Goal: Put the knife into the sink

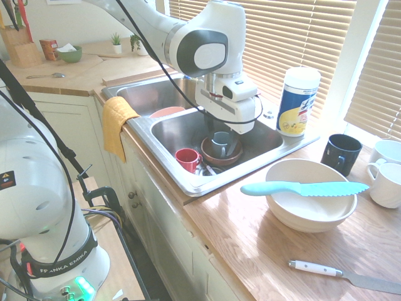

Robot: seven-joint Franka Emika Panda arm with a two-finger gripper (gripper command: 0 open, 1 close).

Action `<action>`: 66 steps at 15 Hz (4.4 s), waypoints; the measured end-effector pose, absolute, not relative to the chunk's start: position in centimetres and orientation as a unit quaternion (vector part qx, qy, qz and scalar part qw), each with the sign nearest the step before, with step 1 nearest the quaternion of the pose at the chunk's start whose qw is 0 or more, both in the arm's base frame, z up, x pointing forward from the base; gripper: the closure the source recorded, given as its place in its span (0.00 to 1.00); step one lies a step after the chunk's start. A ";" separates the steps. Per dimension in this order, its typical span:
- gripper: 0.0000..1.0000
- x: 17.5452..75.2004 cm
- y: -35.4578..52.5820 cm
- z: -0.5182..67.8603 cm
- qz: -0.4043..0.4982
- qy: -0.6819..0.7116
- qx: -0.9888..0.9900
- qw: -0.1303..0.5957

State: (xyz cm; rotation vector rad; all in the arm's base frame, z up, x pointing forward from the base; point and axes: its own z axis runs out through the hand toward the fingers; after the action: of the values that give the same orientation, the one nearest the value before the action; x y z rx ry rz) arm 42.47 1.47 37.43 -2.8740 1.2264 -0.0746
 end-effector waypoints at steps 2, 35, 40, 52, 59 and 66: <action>0.00 42.5 1.3 37.4 -0.024 0.398 -0.917 0.008; 1.00 40.4 -20.0 38.5 -0.114 0.580 -0.806 -0.005; 1.00 40.7 -20.1 38.6 -0.118 0.574 -0.810 -0.012; 1.00 40.9 -19.8 38.6 -0.118 0.570 -0.813 -0.013; 1.00 38.7 -19.1 44.9 -0.114 0.539 -0.835 -0.010; 1.00 38.1 -13.0 51.4 -0.148 0.492 -0.858 0.002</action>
State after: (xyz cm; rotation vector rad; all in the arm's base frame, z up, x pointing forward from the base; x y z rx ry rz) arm 38.14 -13.04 51.41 -2.6901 1.5448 -0.4647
